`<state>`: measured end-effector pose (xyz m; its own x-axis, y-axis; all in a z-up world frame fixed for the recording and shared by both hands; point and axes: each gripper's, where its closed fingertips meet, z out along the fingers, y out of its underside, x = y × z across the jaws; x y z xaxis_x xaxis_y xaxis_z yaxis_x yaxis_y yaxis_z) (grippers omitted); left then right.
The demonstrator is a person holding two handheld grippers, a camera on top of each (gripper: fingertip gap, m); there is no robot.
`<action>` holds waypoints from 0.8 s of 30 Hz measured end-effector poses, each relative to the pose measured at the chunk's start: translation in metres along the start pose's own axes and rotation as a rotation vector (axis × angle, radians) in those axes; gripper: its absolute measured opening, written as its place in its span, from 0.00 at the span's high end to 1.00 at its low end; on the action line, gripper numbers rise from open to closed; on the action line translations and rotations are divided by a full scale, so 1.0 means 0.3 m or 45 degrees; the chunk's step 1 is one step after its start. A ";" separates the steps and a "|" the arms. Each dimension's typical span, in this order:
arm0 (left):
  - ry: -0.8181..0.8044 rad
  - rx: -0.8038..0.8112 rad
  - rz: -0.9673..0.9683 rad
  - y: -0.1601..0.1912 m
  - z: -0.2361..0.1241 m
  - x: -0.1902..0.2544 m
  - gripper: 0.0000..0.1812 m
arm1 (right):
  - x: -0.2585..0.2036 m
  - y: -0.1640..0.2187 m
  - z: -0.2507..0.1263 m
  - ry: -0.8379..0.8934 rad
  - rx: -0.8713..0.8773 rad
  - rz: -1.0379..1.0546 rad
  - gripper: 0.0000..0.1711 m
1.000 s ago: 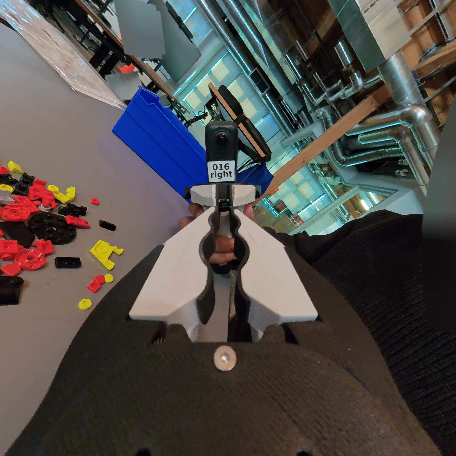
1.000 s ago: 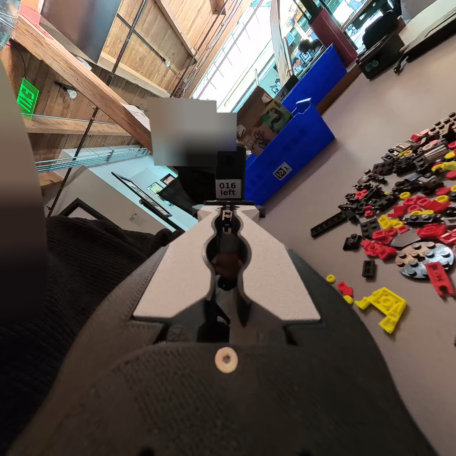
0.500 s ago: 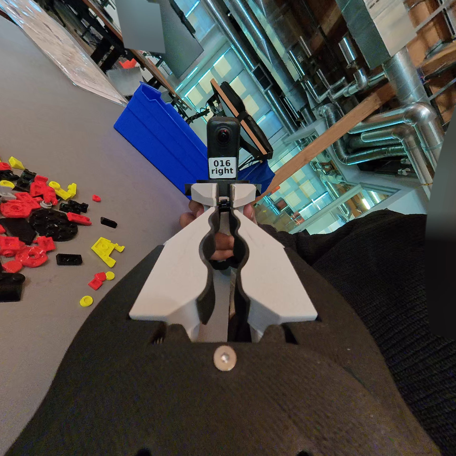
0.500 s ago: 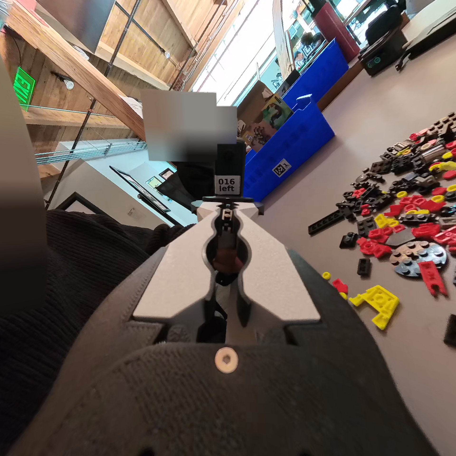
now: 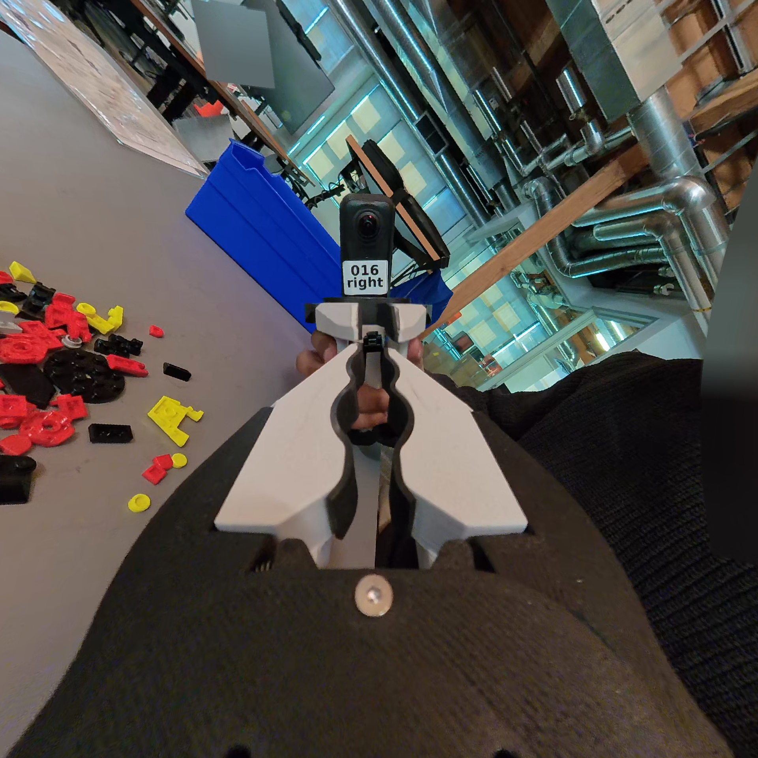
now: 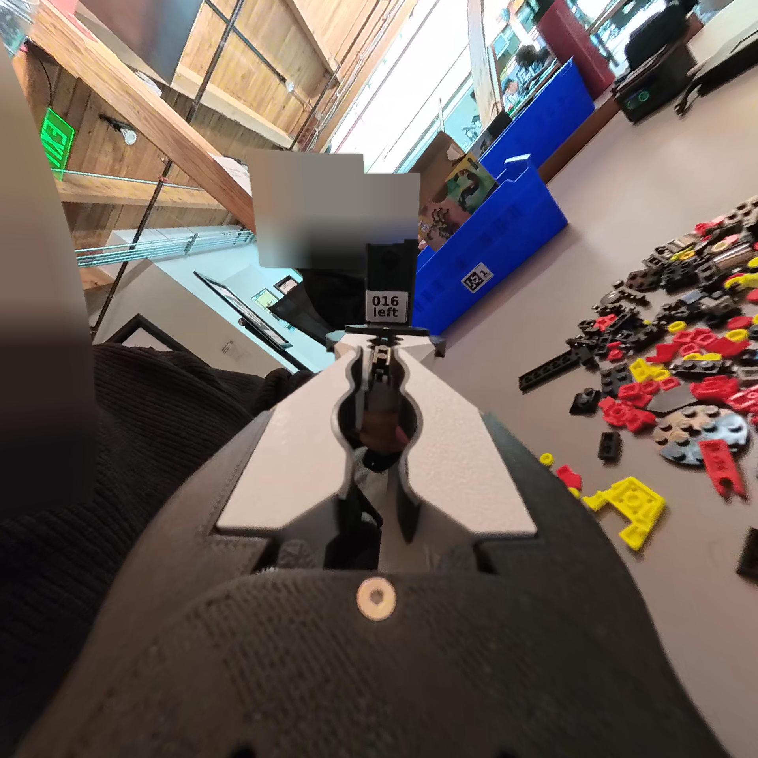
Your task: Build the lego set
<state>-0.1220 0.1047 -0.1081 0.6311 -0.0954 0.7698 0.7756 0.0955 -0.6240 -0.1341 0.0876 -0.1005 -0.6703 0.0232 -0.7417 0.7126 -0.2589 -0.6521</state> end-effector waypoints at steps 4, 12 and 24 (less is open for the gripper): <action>0.000 -0.006 0.006 0.002 0.002 0.002 0.99 | 0.004 0.005 0.002 0.009 -0.007 0.000 0.97; 0.002 -0.008 0.030 0.002 -0.001 0.004 0.98 | -0.001 0.008 0.003 0.038 -0.048 -0.069 0.97; -0.016 -0.026 0.090 0.006 0.000 0.006 0.98 | -0.005 0.002 0.001 0.039 -0.033 -0.088 0.95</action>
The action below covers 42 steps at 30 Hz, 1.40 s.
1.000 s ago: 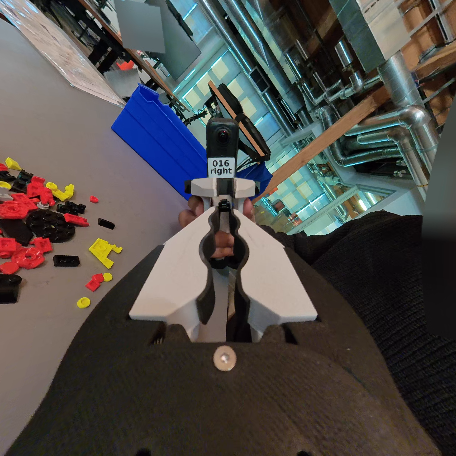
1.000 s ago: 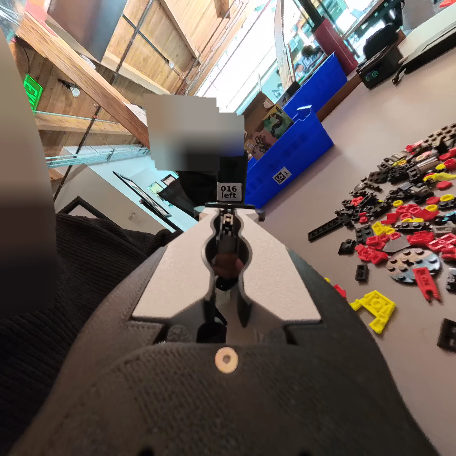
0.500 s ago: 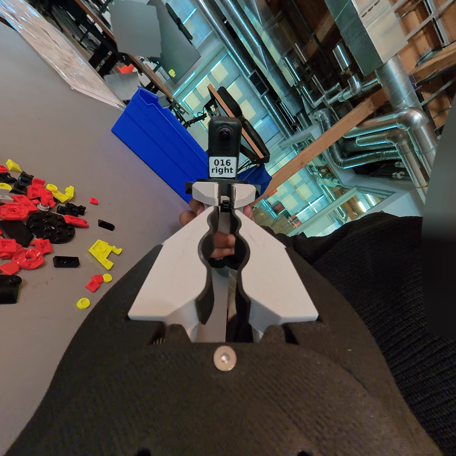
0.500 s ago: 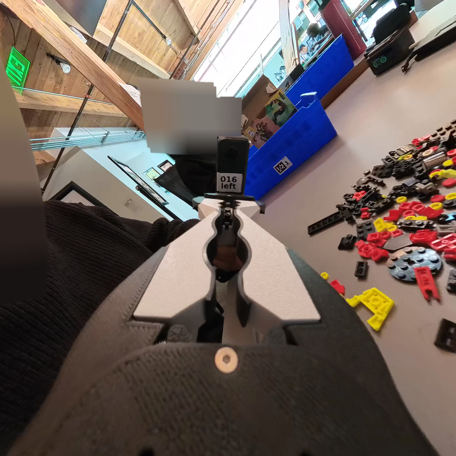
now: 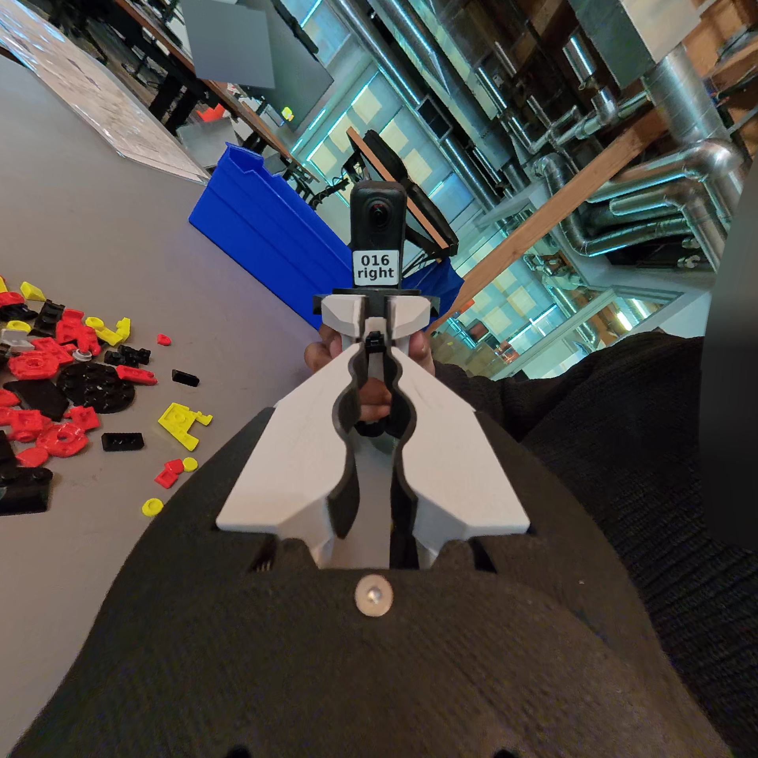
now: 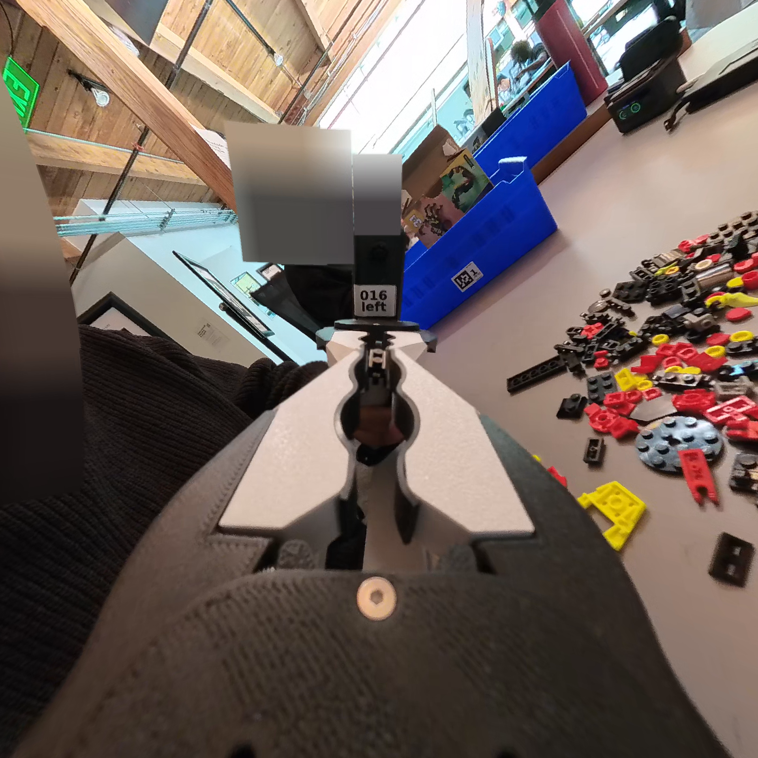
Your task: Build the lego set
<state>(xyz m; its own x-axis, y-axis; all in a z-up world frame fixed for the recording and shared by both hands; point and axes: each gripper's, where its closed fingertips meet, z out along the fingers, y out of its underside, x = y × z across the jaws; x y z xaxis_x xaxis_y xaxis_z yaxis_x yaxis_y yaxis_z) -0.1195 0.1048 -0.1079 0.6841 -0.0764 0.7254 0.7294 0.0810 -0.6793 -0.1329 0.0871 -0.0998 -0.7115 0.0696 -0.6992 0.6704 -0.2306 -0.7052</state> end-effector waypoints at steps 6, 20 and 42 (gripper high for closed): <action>-0.030 0.045 0.022 -0.022 -0.005 0.002 0.98 | 0.004 -0.035 -0.022 -0.008 0.080 0.029 0.93; -0.057 -0.026 0.043 0.003 0.007 0.004 0.98 | -0.004 -0.008 -0.003 -0.003 0.039 0.039 0.97; 0.000 0.004 -0.034 0.004 0.010 0.017 0.98 | -0.020 0.000 0.009 -0.003 0.024 -0.114 0.97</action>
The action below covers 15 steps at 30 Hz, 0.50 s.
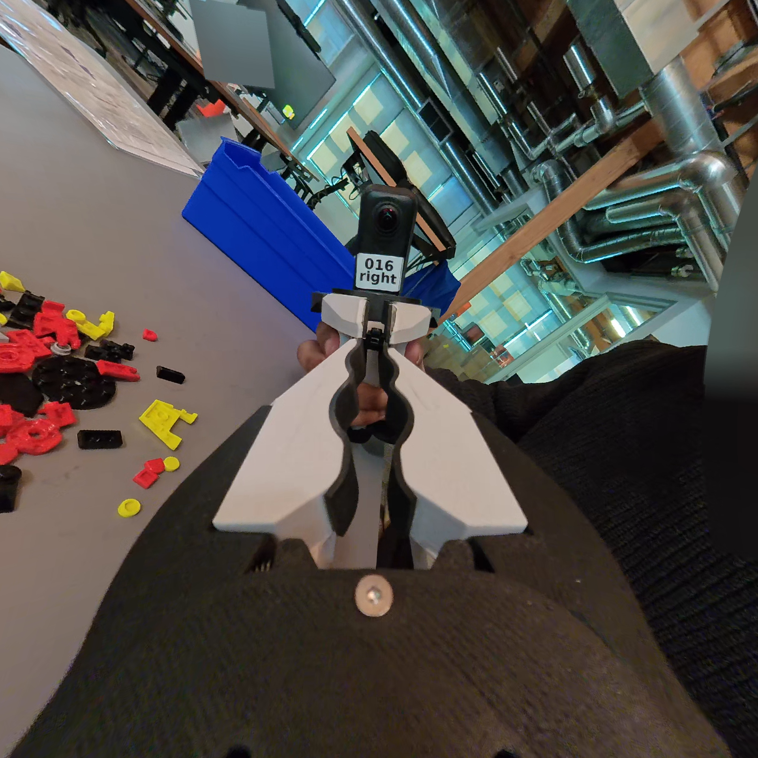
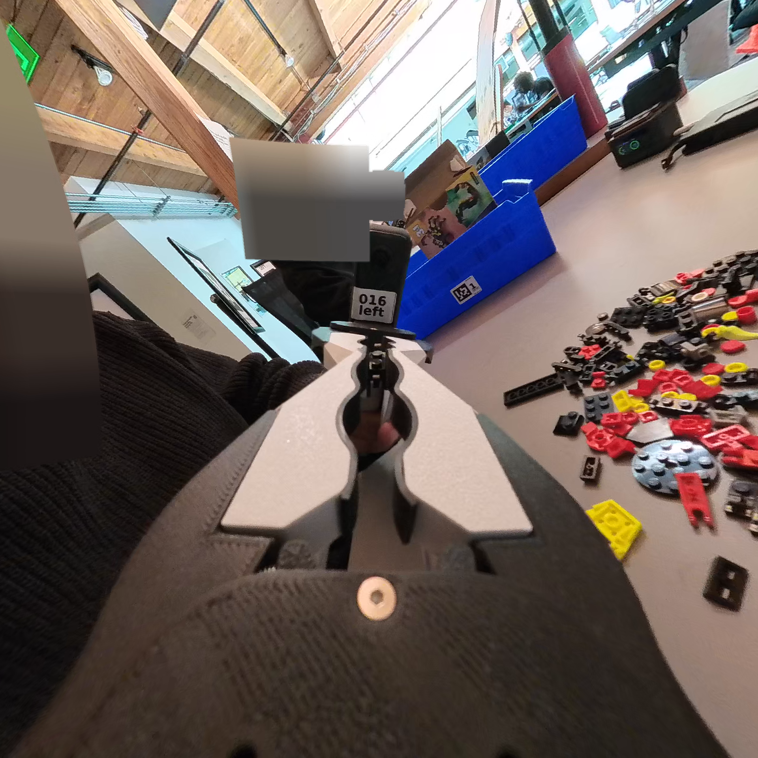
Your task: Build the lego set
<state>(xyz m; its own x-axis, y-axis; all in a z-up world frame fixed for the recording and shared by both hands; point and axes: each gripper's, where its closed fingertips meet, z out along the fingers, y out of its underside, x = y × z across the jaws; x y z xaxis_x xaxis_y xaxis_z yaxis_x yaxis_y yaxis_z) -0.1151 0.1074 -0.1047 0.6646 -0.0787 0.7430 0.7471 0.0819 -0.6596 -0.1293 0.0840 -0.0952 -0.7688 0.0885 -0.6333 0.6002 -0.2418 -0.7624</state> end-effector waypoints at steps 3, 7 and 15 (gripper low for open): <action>0.008 0.002 -0.021 -0.002 0.000 0.005 0.98 | -0.004 -0.002 0.001 -0.003 0.015 -0.004 0.97; 0.000 -0.011 -0.024 0.003 -0.001 -0.001 0.98 | 0.000 0.005 0.002 0.021 -0.005 -0.033 0.97; -0.029 -0.018 -0.117 0.008 -0.002 -0.032 0.98 | 0.032 0.013 0.000 0.080 -0.006 0.063 0.97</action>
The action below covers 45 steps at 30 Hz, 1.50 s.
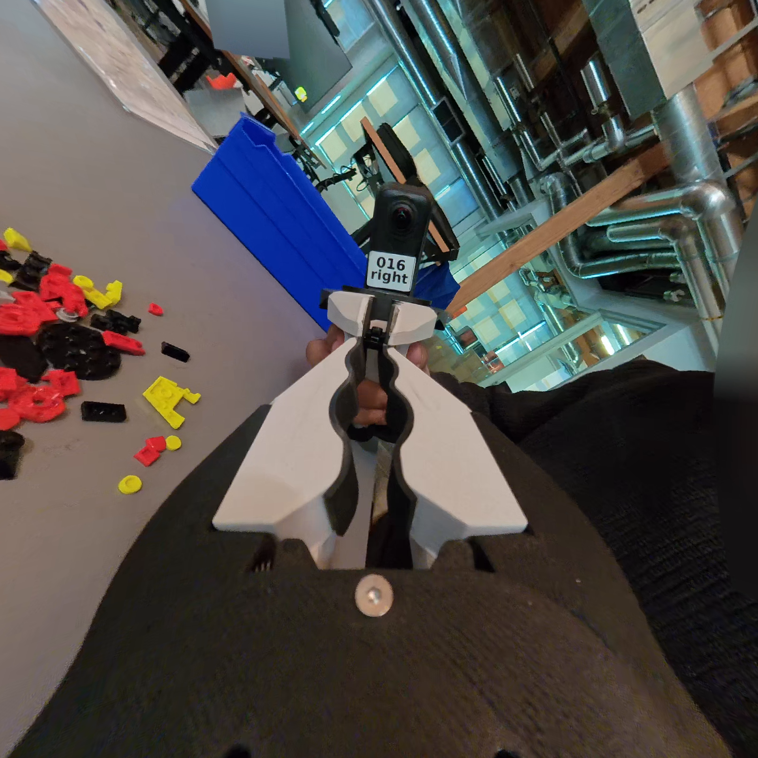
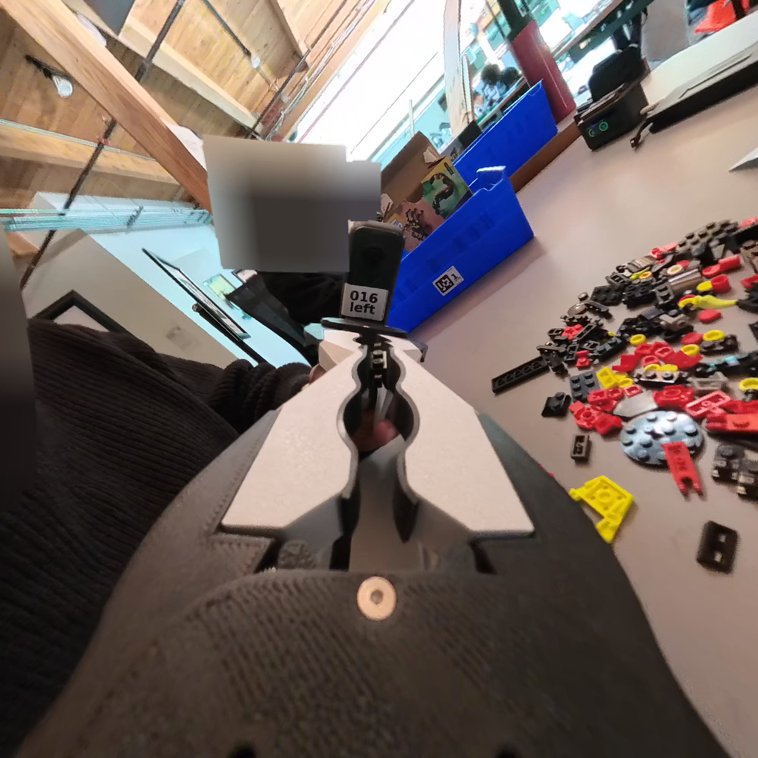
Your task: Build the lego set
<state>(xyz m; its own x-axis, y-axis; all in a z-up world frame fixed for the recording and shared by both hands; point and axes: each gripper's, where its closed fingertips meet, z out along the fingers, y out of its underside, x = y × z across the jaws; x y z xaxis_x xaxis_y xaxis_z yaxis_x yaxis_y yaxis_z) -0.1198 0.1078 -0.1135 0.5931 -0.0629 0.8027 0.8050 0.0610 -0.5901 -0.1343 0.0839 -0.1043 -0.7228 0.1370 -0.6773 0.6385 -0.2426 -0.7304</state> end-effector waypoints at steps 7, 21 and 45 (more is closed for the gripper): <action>0.004 0.025 -0.084 -0.005 0.004 -0.015 0.99 | 0.016 -0.018 -0.004 0.036 0.061 0.040 0.97; -0.041 0.057 -0.009 -0.024 -0.016 -0.045 0.94 | 0.098 -0.149 -0.133 -0.127 0.422 0.518 0.97; 0.027 0.018 -0.025 -0.002 -0.004 -0.025 0.99 | 0.029 -0.035 -0.019 -0.099 0.174 0.269 0.82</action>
<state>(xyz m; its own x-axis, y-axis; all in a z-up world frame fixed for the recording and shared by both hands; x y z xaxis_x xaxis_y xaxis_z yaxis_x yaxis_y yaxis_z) -0.1247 0.1071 -0.1191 0.5773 -0.0852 0.8120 0.8164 0.0740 -0.5727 -0.1456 0.0930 -0.1030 -0.5985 -0.0036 -0.8011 0.7397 -0.3865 -0.5509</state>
